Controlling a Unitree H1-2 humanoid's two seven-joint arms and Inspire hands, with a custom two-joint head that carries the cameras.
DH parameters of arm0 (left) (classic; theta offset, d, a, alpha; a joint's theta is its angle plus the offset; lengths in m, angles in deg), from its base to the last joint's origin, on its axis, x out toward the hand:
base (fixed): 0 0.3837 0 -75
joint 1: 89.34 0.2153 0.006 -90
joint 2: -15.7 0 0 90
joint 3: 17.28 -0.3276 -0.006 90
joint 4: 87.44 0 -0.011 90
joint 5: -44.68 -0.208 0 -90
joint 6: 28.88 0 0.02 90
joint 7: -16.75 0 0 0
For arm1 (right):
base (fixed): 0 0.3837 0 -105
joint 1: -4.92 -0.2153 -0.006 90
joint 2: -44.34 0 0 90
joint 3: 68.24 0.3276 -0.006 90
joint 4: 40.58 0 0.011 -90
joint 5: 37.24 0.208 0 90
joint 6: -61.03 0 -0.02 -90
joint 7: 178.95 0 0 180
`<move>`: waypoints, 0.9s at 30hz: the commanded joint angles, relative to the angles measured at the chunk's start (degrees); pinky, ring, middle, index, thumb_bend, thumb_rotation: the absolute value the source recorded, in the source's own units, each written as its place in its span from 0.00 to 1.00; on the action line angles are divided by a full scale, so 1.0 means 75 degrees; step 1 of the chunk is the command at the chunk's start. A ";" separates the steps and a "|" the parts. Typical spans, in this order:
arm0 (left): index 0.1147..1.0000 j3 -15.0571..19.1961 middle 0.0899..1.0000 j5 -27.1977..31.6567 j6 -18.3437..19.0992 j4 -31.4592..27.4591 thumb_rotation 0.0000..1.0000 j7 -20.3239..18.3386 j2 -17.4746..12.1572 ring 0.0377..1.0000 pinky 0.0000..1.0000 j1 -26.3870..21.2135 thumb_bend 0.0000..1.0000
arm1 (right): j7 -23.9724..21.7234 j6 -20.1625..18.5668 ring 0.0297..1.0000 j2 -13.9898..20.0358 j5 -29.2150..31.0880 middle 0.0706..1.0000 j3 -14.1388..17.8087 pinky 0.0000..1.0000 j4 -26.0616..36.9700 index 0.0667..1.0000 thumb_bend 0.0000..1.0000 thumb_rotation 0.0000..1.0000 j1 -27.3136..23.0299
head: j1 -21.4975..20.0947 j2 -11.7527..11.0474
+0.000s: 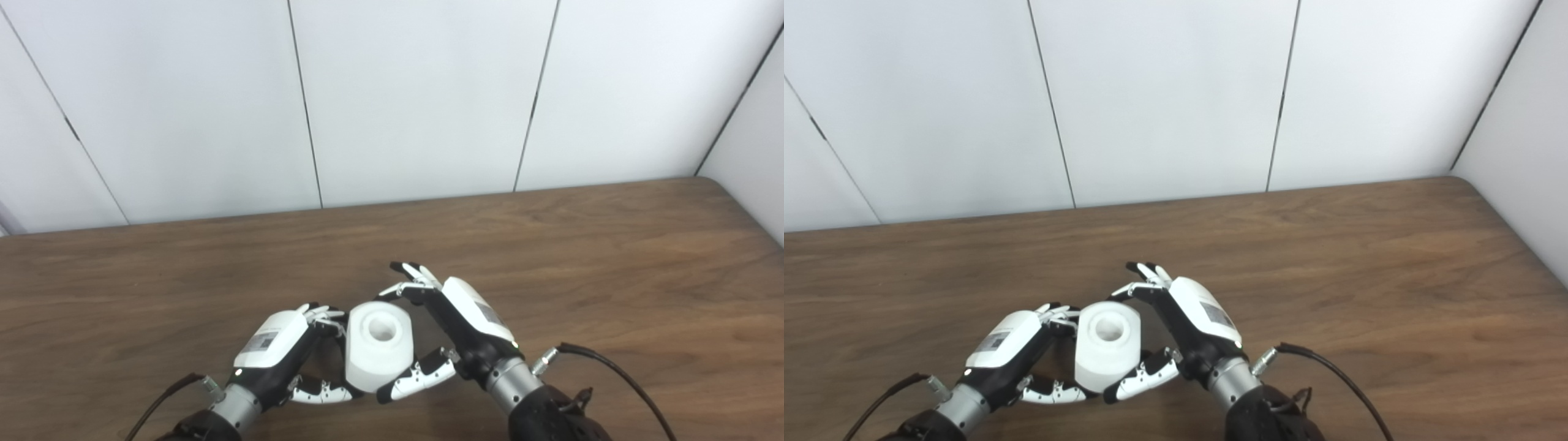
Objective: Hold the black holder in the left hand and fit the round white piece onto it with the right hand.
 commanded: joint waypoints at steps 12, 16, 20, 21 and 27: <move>0.41 -0.0050 0.82 -0.0095 -0.0151 -0.0109 0.04 0.0056 -0.0004 0.90 0.94 -0.0108 0.52 | 0.0295 0.0277 1.00 -0.0001 -0.0051 0.96 -0.0021 0.86 -0.0004 0.44 0.51 0.14 -0.0311 | -0.0098 0.0075; 0.41 -0.0055 0.83 -0.0098 -0.0042 -0.0160 0.04 -0.0062 -0.0015 0.90 0.97 -0.0117 0.52 | 0.0299 0.0315 1.00 0.0040 -0.0024 0.96 -0.0017 0.86 0.0022 0.44 0.51 0.14 -0.0311 | -0.0130 0.0078; 0.41 -0.0056 0.83 -0.0106 0.0051 -0.0212 0.04 -0.0136 0.0004 0.91 0.98 -0.0123 0.52 | 0.0275 0.0342 1.00 0.0096 0.0004 0.95 0.0000 0.85 0.0129 0.44 0.51 0.14 -0.0333 | -0.0171 0.0069; 0.42 -0.0053 0.83 -0.0092 0.0060 -0.0221 0.04 -0.0151 0.0007 0.91 0.98 -0.0126 0.52 | 0.0269 0.0352 1.00 0.0111 0.0026 0.95 0.0007 0.85 0.0151 0.44 0.51 0.14 -0.0342 | -0.0171 0.0069; 0.42 -0.0043 0.83 -0.0081 0.0038 -0.0203 0.04 -0.0156 0.0013 0.91 0.97 -0.0143 0.52 | 0.0260 0.0357 1.00 0.0156 0.0140 0.96 0.0056 0.84 0.0271 0.44 0.51 0.14 -0.0386 | -0.0206 0.0081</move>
